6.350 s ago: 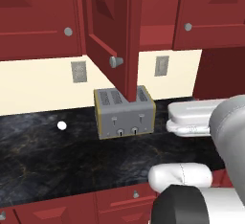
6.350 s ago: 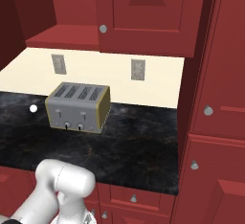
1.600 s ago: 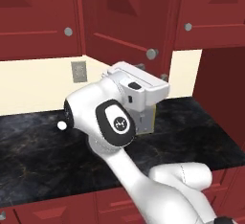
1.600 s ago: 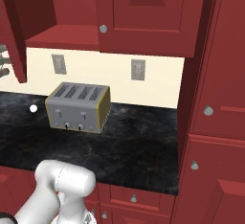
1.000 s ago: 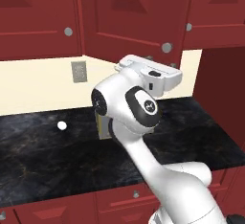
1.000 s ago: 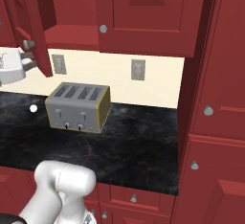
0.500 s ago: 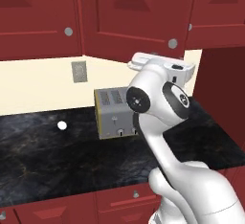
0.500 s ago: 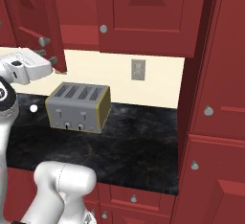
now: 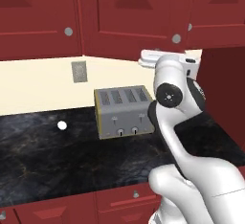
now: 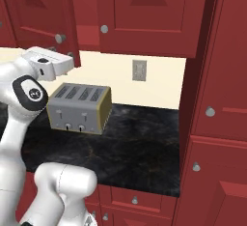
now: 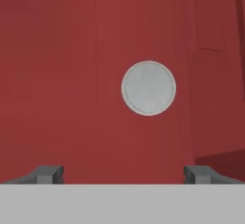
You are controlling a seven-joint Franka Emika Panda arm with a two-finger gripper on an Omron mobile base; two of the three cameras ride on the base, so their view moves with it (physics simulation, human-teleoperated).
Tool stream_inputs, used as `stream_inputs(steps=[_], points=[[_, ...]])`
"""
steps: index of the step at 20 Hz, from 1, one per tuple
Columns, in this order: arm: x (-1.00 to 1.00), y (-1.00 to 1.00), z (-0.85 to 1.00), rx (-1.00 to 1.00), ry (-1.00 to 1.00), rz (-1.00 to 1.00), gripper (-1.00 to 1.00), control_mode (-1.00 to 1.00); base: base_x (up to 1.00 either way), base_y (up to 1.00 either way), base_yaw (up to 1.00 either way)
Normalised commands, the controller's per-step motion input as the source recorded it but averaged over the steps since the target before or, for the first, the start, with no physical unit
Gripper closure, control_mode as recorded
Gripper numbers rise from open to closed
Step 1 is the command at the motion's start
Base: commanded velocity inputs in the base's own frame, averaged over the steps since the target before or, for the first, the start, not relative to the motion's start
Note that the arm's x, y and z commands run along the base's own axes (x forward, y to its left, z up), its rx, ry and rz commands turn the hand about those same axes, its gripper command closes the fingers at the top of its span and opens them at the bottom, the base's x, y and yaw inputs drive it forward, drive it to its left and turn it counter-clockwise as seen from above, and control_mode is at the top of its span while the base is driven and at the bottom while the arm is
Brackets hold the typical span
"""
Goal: Close all open cabinet doors.
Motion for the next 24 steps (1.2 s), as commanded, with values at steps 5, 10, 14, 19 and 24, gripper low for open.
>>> stream_inputs(steps=[5,10,14,19,24], points=[[0.5,-0.01,-0.07,0.0,-0.06,0.16,-1.0,-1.0,0.0,0.0,0.0],[0.49,0.0,-0.06,0.0,-0.07,0.17,-1.0,-1.0,0.0,0.0,0.0],[0.52,0.0,-0.01,0.0,-0.03,0.16,-1.0,-1.0,0.0,0.0,0.0],[0.37,0.0,0.0,0.0,0.0,0.15,-1.0,-1.0,0.0,0.0,0.0],[0.22,0.0,0.0,0.0,0.04,0.11,-1.0,-1.0,0.0,0.0,0.0]])
